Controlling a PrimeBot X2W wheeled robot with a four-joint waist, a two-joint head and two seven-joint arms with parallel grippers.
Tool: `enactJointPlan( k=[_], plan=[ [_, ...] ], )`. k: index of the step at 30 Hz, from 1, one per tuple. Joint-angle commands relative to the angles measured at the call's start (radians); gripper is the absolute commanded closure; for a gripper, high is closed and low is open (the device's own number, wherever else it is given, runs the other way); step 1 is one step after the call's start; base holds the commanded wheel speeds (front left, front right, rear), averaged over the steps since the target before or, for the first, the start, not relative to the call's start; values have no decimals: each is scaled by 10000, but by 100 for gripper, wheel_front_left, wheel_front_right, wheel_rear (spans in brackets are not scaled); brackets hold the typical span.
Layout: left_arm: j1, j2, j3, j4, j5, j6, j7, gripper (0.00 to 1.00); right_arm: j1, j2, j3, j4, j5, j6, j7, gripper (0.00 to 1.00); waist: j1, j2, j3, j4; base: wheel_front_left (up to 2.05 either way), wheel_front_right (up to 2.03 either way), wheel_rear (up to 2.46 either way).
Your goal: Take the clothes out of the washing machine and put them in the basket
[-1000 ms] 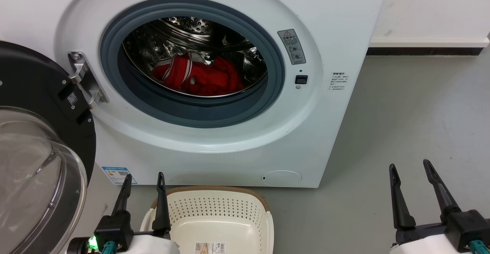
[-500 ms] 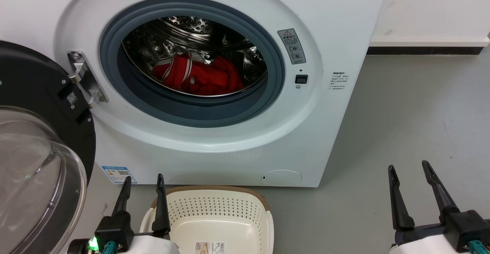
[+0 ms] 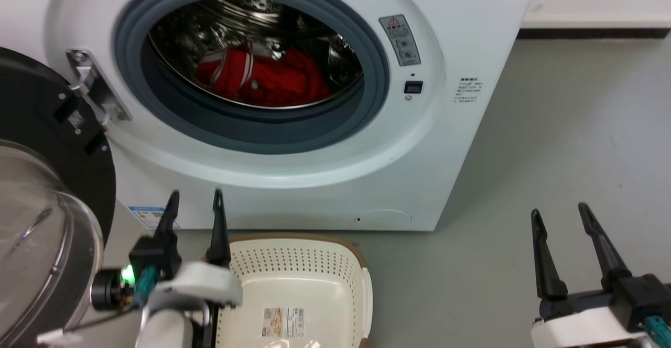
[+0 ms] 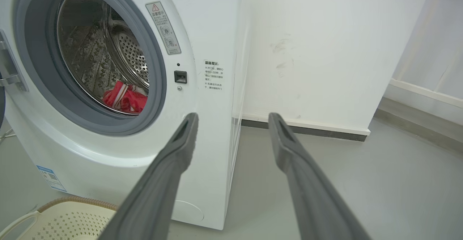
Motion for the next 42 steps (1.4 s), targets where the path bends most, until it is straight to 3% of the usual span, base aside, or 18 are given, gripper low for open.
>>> enactJointPlan(
  k=[1,7,19,27,32,36,42],
  plan=[
    [-519,68,45,319,88,-117,-30,0,-296,2,18,-37,45,-3,-25,0,1,0,357,-146,0,0,0],
    [-2717,406,64,1853,268,-447,-30,0,-817,5,34,-118,33,-5,-25,0,1,0,1229,-475,0,0,0],
    [-7707,1233,-370,5607,821,-600,707,0,-1993,8,87,-324,281,-5,-25,0,1,0,3371,-1212,0,0,0],
    [-10306,1898,-622,7017,1039,-847,1814,0,-2742,7,151,-436,648,-5,-25,0,1,0,4687,-1673,0,0,0],
    [-11951,2597,-1001,7794,1380,-1110,2785,0,-3225,10,313,-526,952,-5,-25,0,1,0,5454,-2047,0,0,0],
    [-13704,3069,-1405,8617,1509,-1368,4311,0,-3585,12,331,-607,1311,-5,-23,0,1,0,6315,-2401,0,0,0],
    [-14916,3367,-1700,9189,1500,-1477,5553,0,-3783,12,400,-645,1630,-5,-25,0,1,0,6968,-2754,0,0,0]
  ],
)
